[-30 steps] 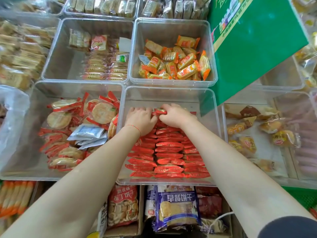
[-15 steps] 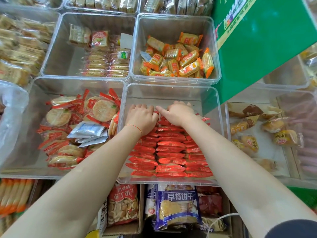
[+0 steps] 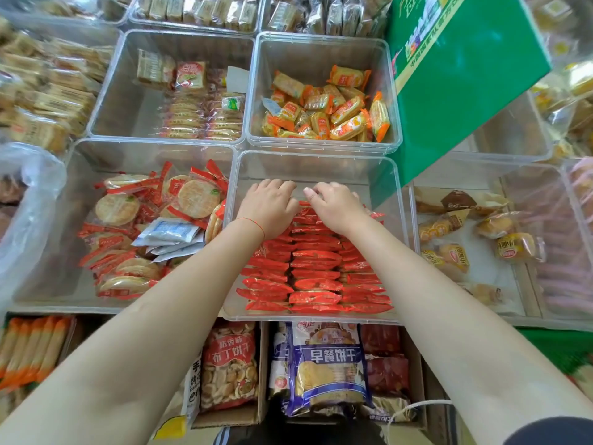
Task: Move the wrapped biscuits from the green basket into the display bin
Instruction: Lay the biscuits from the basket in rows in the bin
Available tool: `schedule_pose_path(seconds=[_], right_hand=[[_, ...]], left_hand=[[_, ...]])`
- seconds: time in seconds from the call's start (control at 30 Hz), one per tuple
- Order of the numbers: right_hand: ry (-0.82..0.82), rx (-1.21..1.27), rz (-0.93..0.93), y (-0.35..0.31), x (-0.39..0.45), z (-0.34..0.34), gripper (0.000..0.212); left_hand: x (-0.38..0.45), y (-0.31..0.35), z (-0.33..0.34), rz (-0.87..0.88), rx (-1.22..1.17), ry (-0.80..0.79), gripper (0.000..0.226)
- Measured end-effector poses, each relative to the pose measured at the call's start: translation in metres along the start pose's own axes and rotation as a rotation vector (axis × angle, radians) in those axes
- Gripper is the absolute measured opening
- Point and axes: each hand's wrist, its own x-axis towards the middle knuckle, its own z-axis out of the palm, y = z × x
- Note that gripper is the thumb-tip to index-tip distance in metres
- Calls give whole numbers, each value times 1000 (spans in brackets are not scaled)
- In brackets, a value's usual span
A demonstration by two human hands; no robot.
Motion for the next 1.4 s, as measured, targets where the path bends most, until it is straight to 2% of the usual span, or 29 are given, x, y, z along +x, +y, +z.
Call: schedule_pose_path(seconds=[0.1, 0.17, 0.27, 0.6, 0.7, 0.8, 0.97, 1.13, 1.23, 1.33, 1.37, 1.4], right_hand=[[172, 15, -36, -2, -16, -7, 38], [312, 80, -51, -2, -34, -17, 28], [395, 171, -5, 3, -66, -30, 28], [408, 345, 113, 74, -164, -74, 28], [375, 575, 139, 122, -197, -93, 28], [349, 739, 169, 192, -234, -108, 33], [266, 785, 201, 328, -293, -127, 39], [134, 805, 197, 444, -335, -134, 44], [-20, 637, 316, 503, -345, -115, 40], [-215, 294, 367, 555, -350, -84, 21], [-281, 204, 380, 569, -352, -74, 23], [-343, 135, 399, 582, -354, -65, 39]], left_hand=[[-10, 10, -8, 23, -71, 95, 39], [-21, 23, -12, 27, -127, 217, 34], [-41, 52, -17, -6, -247, 359, 22], [-78, 175, -17, -51, -367, 159, 18], [-82, 241, -9, -38, -443, 47, 16], [-89, 321, 18, 2, -402, -112, 19], [-98, 451, 83, 40, -251, -292, 24], [-103, 545, 161, -59, -312, -474, 19], [-107, 581, 218, -144, -374, -567, 21], [-113, 598, 273, -247, -400, -627, 22], [-115, 601, 288, -276, -410, -635, 22], [-116, 603, 301, -304, -423, -635, 22]])
